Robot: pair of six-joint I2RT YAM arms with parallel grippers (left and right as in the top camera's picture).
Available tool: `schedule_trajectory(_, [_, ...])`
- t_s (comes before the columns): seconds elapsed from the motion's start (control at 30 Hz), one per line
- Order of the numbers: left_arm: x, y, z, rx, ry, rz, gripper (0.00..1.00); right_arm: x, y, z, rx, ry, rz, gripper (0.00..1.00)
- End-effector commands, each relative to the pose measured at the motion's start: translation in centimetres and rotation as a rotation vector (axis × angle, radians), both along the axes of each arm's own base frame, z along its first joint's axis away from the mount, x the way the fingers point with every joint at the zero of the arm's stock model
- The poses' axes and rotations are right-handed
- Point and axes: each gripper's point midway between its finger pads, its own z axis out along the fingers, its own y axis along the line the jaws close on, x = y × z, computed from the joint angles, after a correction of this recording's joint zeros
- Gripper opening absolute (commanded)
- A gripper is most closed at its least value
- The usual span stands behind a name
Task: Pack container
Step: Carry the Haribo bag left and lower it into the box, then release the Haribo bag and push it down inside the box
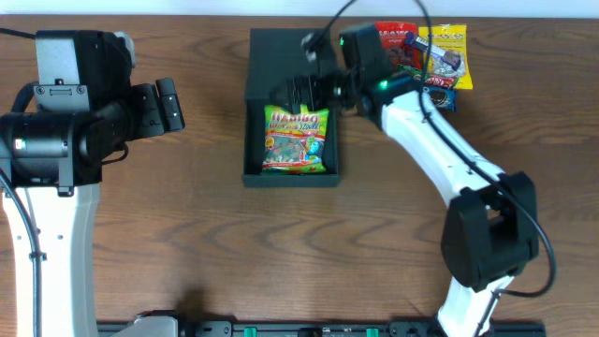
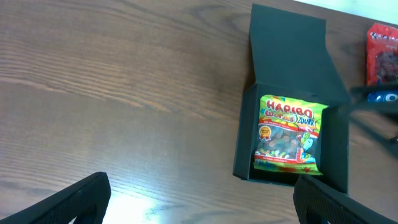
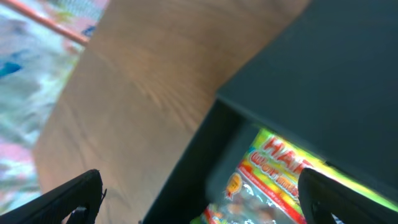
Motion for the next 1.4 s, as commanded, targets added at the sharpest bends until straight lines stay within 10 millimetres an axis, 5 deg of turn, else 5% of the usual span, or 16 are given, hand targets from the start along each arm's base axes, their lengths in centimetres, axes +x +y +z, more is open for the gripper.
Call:
schedule_trajectory(0.0, [0.0, 0.3, 0.9, 0.005, -0.024, 0.006, 0.95, 1.3, -1.5, 4.9, -0.09, -0.145, -0.078, 0.99])
schedule_trajectory(0.1, [0.0, 0.3, 0.9, 0.005, -0.025, 0.006, 0.95, -0.2, -1.3, 3.8, -0.201, -0.148, -0.033, 0.99])
schedule_trajectory(0.17, [0.0, 0.3, 0.9, 0.005, -0.025, 0.006, 0.95, -1.7, -0.7, 1.4, -0.271, -0.113, 0.017, 0.88])
schedule_trajectory(0.27, [0.0, 0.3, 0.9, 0.005, -0.025, 0.006, 0.95, -3.3, 0.1, -2.4, -0.313, -0.036, 0.059, 0.53])
schedule_trajectory(0.33, [0.0, 0.3, 0.9, 0.005, -0.025, 0.006, 0.95, -4.0, 0.2, -5.6, -0.358, 0.048, 0.046, 0.14])
schedule_trajectory(0.4, [0.0, 0.3, 0.9, 0.005, -0.023, 0.006, 0.95, -3.9, -0.9, -7.8, -0.411, 0.13, -0.036, 0.01])
schedule_trajectory(0.63, [0.5, 0.2, -1.5, 0.001, 0.037, 0.002, 0.91, -4.0, -3.7, -10.5, -0.583, 0.187, -0.185, 0.01])
schedule_trajectory(0.8, [1.9, -1.2, -8.2, -0.087, 0.171, -0.011, 0.06, -4.5, -4.4, -10.9, -0.635, 0.197, -0.204, 0.01])
schedule_trajectory(1.07, [3.4, -7.0, -20.3, -0.445, 0.328, -0.1, 0.06, -4.9, -4.7, -13.2, -0.66, 0.258, -0.22, 0.01])
schedule_trajectory(1.37, [3.9, -8.9, -27.4, -0.564, 0.443, -0.131, 0.06, -5.0, -4.9, -15.4, -0.691, 0.293, -0.217, 0.01])
